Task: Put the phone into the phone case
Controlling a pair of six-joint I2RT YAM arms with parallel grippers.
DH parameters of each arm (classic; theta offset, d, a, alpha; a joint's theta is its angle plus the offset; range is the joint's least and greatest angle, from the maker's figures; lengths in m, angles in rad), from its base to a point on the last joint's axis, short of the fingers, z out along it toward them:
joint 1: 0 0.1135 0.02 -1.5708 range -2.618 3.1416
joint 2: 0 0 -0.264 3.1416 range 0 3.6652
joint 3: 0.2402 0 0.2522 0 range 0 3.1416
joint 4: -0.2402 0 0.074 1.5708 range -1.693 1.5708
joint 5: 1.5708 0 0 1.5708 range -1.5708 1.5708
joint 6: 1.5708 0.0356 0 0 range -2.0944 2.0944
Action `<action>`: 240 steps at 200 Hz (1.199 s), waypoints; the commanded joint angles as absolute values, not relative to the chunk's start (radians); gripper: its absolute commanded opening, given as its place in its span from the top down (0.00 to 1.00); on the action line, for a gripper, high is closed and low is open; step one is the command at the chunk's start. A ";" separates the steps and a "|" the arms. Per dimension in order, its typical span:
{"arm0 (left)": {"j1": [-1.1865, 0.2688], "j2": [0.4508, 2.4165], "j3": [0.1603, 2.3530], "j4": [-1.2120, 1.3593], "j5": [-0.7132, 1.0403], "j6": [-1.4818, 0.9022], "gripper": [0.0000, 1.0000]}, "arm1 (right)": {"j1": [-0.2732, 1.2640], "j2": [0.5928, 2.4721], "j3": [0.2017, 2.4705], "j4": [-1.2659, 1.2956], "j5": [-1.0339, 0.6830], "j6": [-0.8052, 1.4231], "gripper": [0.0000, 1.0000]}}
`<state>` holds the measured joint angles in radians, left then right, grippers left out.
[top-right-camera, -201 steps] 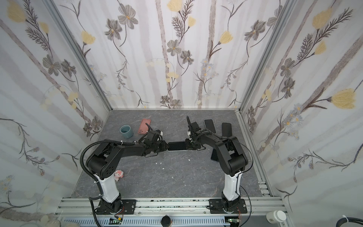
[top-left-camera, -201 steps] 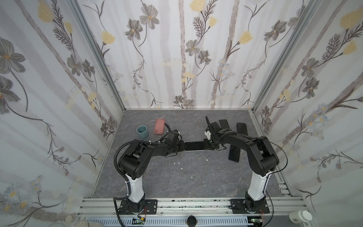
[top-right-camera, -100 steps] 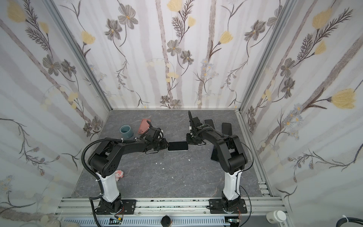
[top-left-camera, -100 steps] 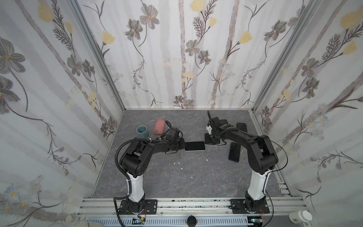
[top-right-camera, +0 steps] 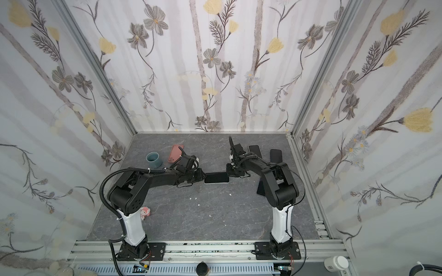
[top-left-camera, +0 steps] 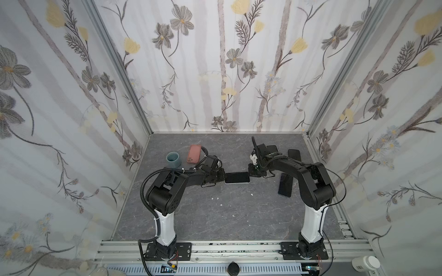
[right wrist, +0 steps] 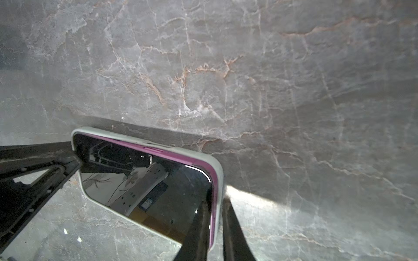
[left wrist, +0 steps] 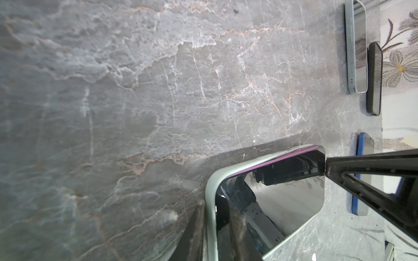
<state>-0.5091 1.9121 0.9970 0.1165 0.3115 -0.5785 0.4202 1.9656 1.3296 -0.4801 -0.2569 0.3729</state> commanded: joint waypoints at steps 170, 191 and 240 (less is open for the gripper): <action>-0.509 1.911 0.991 -0.023 0.276 -0.575 0.77 | 0.464 2.085 1.288 -0.572 -0.082 0.301 0.92; -0.509 1.913 0.990 -0.023 0.276 -0.575 0.77 | 0.472 2.089 1.282 -0.581 -0.055 0.299 0.92; -0.509 1.919 0.995 -0.018 0.279 -0.577 0.77 | 0.507 2.108 1.316 -0.635 0.038 0.287 0.92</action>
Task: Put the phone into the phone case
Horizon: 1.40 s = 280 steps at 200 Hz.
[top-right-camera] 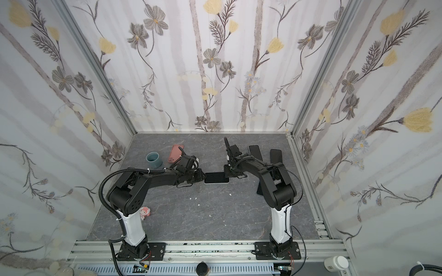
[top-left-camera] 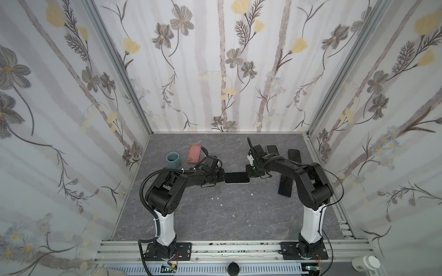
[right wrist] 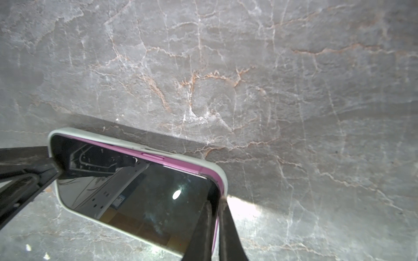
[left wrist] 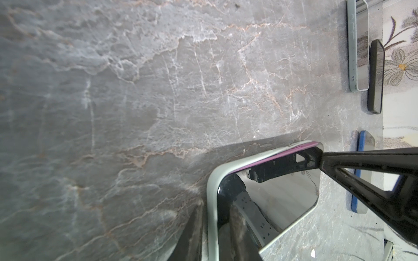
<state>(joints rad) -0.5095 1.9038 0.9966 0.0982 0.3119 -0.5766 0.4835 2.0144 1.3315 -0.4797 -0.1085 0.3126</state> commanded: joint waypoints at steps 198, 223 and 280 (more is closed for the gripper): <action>-0.499 1.921 1.048 -0.049 0.284 -0.563 0.77 | 0.423 2.077 1.614 -0.708 -0.273 0.256 0.84; -0.498 1.920 1.045 -0.052 0.286 -0.564 0.77 | 0.422 2.099 1.620 -0.712 -0.276 0.248 0.85; -0.502 1.914 1.039 -0.059 0.289 -0.566 0.77 | 0.424 2.133 1.624 -0.723 -0.224 0.235 0.89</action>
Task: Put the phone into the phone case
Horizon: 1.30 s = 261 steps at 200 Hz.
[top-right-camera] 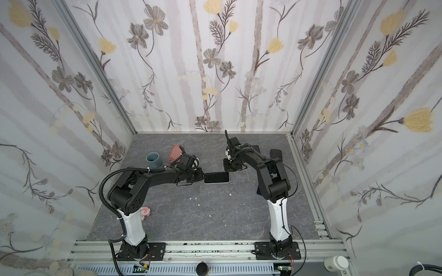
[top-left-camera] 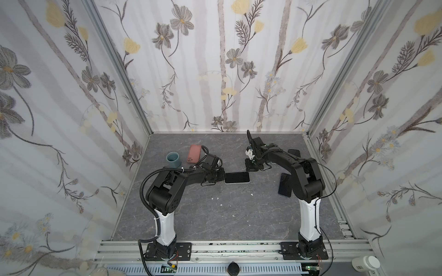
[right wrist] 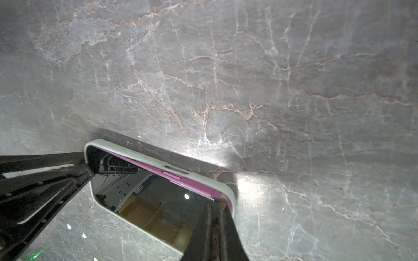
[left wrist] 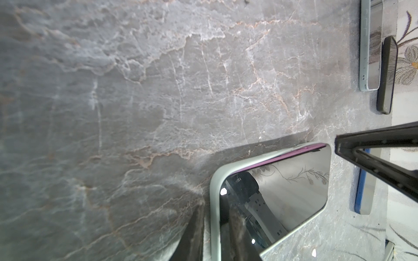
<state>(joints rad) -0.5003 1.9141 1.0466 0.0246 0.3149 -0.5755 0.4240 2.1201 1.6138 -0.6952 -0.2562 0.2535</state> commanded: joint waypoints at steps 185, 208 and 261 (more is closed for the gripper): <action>-0.517 1.915 1.029 -0.046 0.300 -0.580 0.77 | 0.445 2.156 1.625 -0.787 -0.159 0.213 0.90; -0.521 1.911 1.029 -0.046 0.298 -0.579 0.77 | 0.455 2.154 1.597 -0.787 -0.169 0.213 0.91; -0.520 1.919 1.024 -0.037 0.299 -0.581 0.77 | 0.469 2.146 1.479 -0.754 -0.164 0.218 0.91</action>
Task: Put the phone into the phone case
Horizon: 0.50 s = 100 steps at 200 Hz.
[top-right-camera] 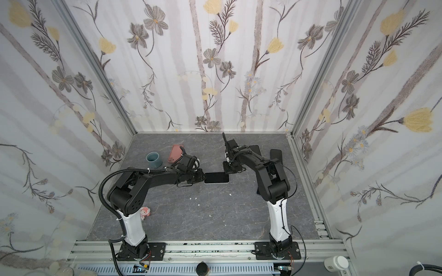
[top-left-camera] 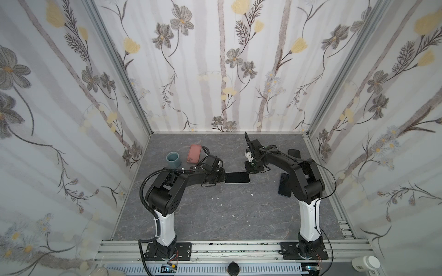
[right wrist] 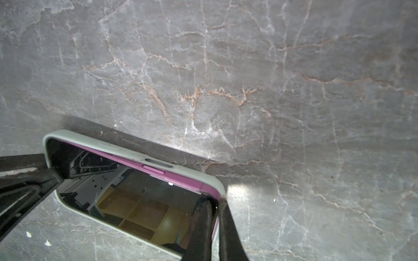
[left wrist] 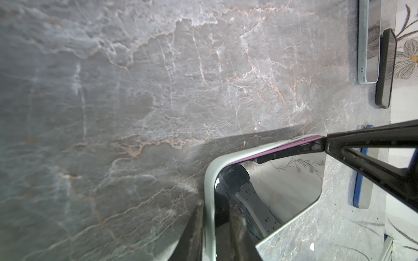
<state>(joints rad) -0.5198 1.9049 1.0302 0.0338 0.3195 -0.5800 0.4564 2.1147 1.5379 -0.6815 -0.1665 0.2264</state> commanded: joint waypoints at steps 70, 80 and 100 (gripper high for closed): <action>-0.521 1.925 1.025 -0.037 0.299 -0.577 0.77 | 0.470 2.160 1.428 -0.735 -0.117 0.224 0.91; -0.521 1.921 1.027 -0.037 0.298 -0.577 0.77 | 0.474 2.152 1.446 -0.747 -0.093 0.225 0.91; -0.517 1.906 1.040 -0.038 0.298 -0.580 0.77 | 0.497 2.120 1.510 -0.776 -0.037 0.217 0.88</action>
<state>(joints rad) -0.5198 1.9099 1.0313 0.0433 0.3225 -0.5808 0.4702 2.1002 1.4868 -0.6235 -0.1268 0.2268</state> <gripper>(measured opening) 0.229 0.104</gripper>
